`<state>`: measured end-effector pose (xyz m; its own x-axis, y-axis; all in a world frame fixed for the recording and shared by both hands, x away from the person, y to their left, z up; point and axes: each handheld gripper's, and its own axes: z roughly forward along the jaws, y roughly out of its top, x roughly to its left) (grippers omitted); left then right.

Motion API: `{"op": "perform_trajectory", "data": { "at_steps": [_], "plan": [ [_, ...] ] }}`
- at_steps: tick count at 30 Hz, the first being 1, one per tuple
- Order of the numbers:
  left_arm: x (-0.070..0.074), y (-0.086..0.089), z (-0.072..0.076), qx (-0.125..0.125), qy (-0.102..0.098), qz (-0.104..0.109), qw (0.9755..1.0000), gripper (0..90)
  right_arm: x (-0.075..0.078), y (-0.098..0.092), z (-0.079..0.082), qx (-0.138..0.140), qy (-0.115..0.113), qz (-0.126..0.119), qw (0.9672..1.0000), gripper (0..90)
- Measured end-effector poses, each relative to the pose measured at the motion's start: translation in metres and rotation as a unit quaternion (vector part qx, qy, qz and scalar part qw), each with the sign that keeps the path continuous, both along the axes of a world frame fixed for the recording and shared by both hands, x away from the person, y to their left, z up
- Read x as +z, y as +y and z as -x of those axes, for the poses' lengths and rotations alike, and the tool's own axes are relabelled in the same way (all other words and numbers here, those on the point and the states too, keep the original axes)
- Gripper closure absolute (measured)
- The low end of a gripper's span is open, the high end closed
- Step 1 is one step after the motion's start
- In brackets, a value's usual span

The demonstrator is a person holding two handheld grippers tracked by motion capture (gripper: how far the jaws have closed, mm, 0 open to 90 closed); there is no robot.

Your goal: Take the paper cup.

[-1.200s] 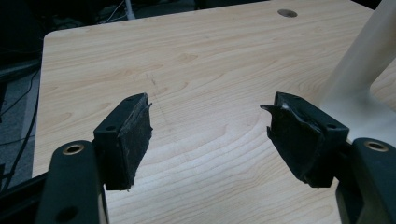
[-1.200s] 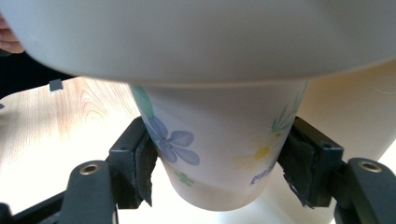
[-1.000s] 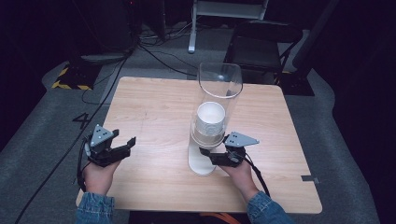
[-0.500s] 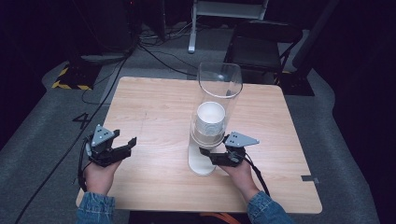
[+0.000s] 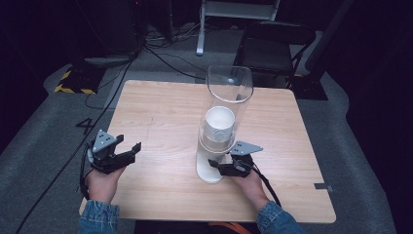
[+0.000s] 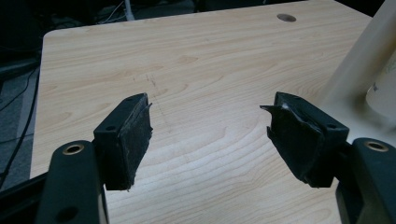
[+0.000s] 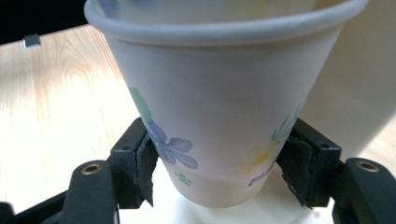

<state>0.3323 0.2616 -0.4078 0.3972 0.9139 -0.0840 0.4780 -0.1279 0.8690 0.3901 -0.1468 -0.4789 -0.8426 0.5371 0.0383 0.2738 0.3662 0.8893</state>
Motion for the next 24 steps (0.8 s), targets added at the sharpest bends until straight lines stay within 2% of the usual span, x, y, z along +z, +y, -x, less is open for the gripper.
{"op": "perform_trajectory", "data": {
  "at_steps": [5,8,14,21,24],
  "plan": [
    [0.0,0.0,-0.001,-0.001,-0.001,0.002,1.0,29.5,-0.004,-0.003,0.001,0.0,0.003,0.005,1.0,34.3],
    [0.001,0.0,-0.001,-0.001,-0.001,0.004,1.0,29.5,-0.005,-0.007,0.004,-0.001,0.009,0.024,0.9997,34.3],
    [0.001,-0.002,-0.003,-0.004,-0.002,0.005,1.0,29.5,-0.006,-0.014,0.007,-0.002,0.015,0.037,0.9992,34.6],
    [0.001,-0.002,-0.006,-0.004,-0.001,0.006,1.0,29.5,-0.008,-0.026,0.015,-0.018,0.033,0.056,0.9977,34.9],
    [0.001,-0.003,-0.007,-0.006,-0.001,0.008,1.0,29.5,-0.007,-0.033,0.018,-0.023,0.035,0.056,0.9975,35.0]
  ]
}}
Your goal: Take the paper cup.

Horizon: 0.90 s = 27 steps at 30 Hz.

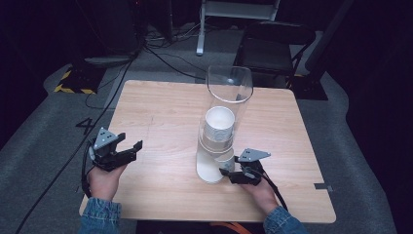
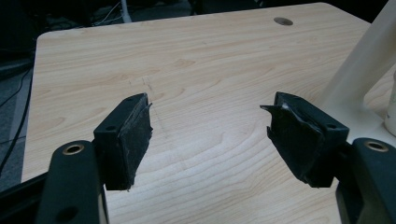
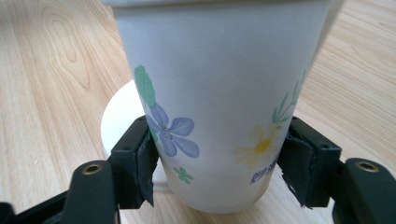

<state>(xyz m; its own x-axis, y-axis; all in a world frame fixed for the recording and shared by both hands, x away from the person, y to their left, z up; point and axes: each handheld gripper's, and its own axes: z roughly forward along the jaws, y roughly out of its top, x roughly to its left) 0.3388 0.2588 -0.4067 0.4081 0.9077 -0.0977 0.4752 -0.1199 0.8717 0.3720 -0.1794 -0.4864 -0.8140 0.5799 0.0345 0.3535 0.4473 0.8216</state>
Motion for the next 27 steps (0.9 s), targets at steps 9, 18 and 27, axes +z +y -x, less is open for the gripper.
{"op": "perform_trajectory", "data": {
  "at_steps": [9,18,27],
  "plan": [
    [-0.001,-0.005,-0.004,-0.005,0.002,-0.001,1.0,29.5,0.007,-0.028,0.003,-0.026,-0.022,-0.012,0.9993,34.9],
    [-0.003,-0.005,-0.005,-0.006,0.005,-0.005,1.0,29.5,0.022,-0.064,-0.009,-0.077,-0.051,-0.057,0.9941,35.0],
    [-0.007,-0.004,-0.003,0.002,0.011,-0.01,0.9999,29.5,0.028,-0.098,-0.033,-0.147,-0.052,-0.059,0.986,34.9]
  ]
}}
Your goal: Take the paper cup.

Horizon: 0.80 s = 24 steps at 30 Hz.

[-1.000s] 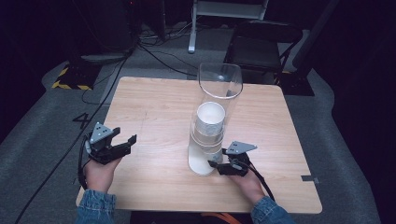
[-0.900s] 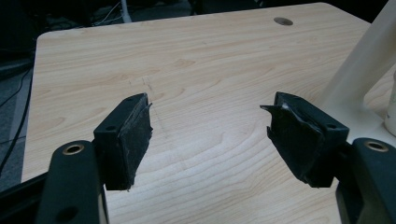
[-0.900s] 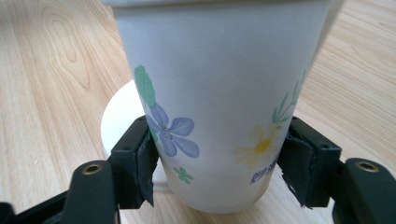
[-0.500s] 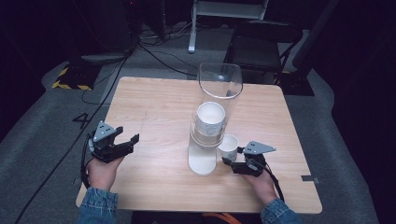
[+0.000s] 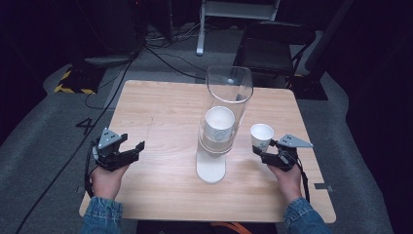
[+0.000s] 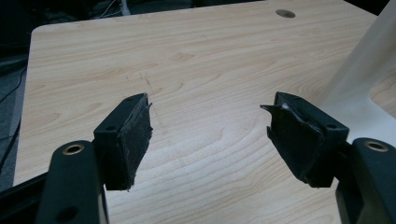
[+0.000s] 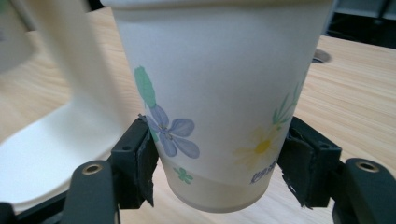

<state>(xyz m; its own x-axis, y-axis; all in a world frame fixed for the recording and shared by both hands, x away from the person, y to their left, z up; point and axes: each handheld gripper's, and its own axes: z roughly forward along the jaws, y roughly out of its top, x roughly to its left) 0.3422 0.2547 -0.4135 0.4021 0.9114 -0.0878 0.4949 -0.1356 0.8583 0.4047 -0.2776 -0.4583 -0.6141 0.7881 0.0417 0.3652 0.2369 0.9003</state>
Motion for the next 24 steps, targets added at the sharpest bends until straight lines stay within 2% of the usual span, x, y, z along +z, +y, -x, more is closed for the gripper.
{"op": "perform_trajectory", "data": {
  "at_steps": [5,8,17,24],
  "plan": [
    [-0.001,0.001,0.001,-0.001,0.002,-0.003,1.0,29.5,-0.009,-0.008,-0.011,-0.033,0.009,0.008,0.9994,34.5],
    [-0.002,0.001,0.001,0.002,0.003,-0.002,1.0,29.5,-0.013,-0.01,-0.014,-0.042,0.003,0.009,0.9991,34.2],
    [-0.002,0.002,0.001,0.003,0.002,-0.001,1.0,29.5,-0.019,-0.01,-0.011,-0.024,-0.008,-0.013,0.9996,33.6],
    [-0.003,0.001,0.0,0.0,0.006,-0.004,1.0,29.5,-0.023,-0.01,-0.013,-0.023,0.006,-0.012,0.9996,32.1]
  ]
}}
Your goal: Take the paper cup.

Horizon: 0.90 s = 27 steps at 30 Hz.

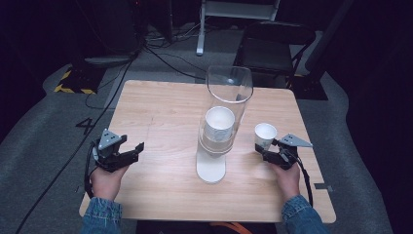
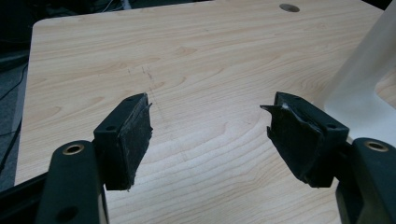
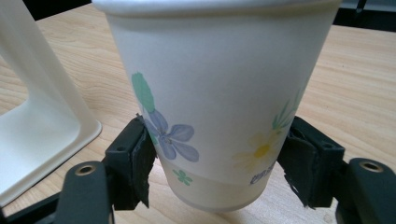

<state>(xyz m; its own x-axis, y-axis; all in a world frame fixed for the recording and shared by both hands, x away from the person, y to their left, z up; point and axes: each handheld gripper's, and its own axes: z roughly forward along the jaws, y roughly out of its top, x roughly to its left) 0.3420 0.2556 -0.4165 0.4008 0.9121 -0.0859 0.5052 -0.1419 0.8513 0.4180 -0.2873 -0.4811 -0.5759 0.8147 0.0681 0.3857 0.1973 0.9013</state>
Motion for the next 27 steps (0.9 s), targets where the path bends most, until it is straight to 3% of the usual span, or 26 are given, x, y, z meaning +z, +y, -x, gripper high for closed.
{"op": "perform_trajectory", "data": {
  "at_steps": [13,19,27],
  "plan": [
    [-0.001,0.0,0.0,0.001,0.0,-0.001,1.0,29.5,-0.007,0.004,-0.006,-0.001,0.025,0.029,0.9993,33.9],
    [-0.001,0.0,0.0,0.001,-0.001,-0.001,1.0,29.5,-0.01,0.009,-0.008,-0.003,0.047,0.056,0.9973,34.3],
    [0.0,0.0,0.0,0.0,-0.001,-0.001,1.0,29.5,-0.012,0.011,-0.009,-0.008,0.062,0.069,0.9957,34.4]
  ]
}}
